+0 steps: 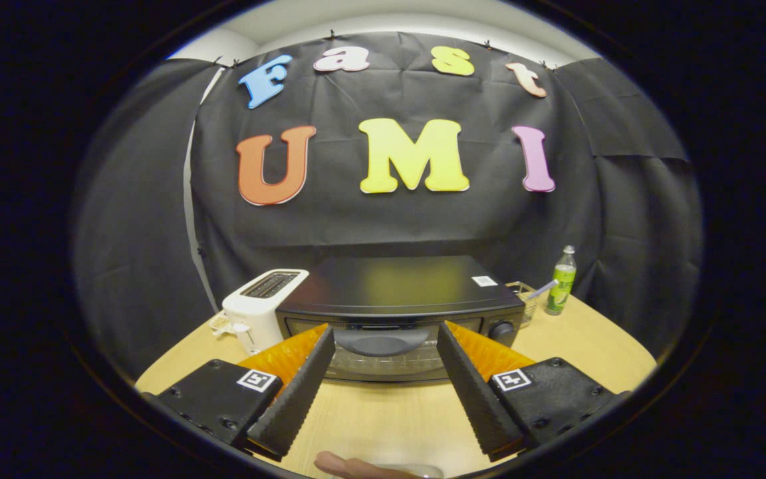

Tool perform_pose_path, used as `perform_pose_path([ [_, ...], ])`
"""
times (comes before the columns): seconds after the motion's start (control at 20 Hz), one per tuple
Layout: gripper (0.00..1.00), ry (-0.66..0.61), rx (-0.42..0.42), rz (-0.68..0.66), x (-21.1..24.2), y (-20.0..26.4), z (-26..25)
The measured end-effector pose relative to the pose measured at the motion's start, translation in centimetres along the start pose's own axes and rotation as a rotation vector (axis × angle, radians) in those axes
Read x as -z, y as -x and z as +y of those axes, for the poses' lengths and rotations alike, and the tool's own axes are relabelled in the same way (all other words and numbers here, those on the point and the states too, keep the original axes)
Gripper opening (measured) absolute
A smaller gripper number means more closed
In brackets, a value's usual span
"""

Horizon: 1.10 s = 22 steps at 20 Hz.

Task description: Open the toaster oven, put the food inside, and close the toaster oven door.

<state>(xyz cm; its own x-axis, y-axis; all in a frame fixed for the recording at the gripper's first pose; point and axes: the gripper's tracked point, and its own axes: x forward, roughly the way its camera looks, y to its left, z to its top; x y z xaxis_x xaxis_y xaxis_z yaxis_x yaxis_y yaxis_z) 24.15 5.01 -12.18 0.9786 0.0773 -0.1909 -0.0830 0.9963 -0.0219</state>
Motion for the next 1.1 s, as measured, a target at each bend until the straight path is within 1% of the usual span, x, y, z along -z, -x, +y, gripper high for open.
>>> perform_pose_path([
  [0.1, 1.00, 0.005, -0.030, 0.022, 0.7, -1.8, 1.1],
  [0.6, 1.00, 0.010, 0.030, 0.038, 1.4, -7.1, -0.9],
  [0.9, 1.00, 0.018, 0.034, 0.021, 1.5, -7.4, -0.8],
  [1.0, 1.00, 0.002, 0.030, 0.017, 1.6, -7.0, -0.7],
  [1.1, 1.00, 0.019, 0.036, 0.021, 1.9, -6.3, -0.8],
])
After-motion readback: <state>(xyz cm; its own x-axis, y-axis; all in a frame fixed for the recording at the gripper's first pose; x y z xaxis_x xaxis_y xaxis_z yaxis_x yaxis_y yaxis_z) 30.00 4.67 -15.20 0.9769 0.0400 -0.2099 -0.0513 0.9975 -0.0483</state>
